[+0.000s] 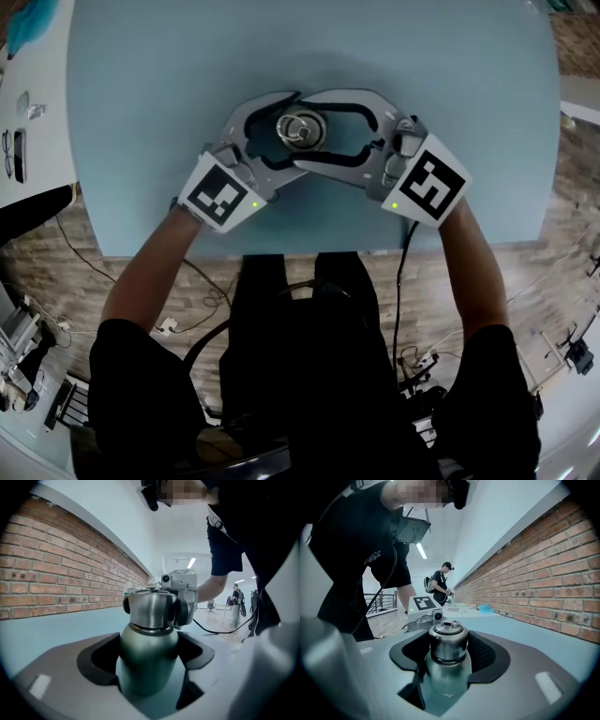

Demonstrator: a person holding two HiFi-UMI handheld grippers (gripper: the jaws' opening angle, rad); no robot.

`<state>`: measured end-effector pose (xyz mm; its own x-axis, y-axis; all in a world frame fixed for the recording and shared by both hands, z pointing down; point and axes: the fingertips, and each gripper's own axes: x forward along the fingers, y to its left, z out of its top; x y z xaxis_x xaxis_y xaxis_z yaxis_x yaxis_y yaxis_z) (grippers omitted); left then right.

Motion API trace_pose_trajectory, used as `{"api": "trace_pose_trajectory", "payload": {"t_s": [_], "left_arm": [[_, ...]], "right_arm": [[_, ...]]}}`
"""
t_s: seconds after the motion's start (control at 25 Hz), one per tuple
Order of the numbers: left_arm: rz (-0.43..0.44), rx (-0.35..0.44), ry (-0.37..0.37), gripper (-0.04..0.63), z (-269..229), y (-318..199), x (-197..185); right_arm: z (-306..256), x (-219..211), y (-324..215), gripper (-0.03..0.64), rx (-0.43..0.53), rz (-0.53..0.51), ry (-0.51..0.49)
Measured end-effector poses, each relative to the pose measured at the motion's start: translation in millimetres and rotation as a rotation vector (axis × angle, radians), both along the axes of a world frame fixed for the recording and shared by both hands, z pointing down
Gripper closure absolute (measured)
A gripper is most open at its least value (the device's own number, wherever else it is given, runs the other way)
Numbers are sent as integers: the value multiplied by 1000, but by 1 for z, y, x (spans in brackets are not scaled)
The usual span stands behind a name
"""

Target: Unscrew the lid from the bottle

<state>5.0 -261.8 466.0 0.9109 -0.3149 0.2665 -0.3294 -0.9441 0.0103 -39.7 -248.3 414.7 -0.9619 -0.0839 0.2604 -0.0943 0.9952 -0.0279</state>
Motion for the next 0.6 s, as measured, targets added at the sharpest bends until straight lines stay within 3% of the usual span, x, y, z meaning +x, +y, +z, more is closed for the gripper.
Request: {"api": "trace_pose_trajectory", "payload": {"t_s": [0.6], "left_arm": [[224, -9, -46, 225, -3, 7, 4]], "right_arm": [[-6, 0, 5, 357, -39, -273, 26]]}}
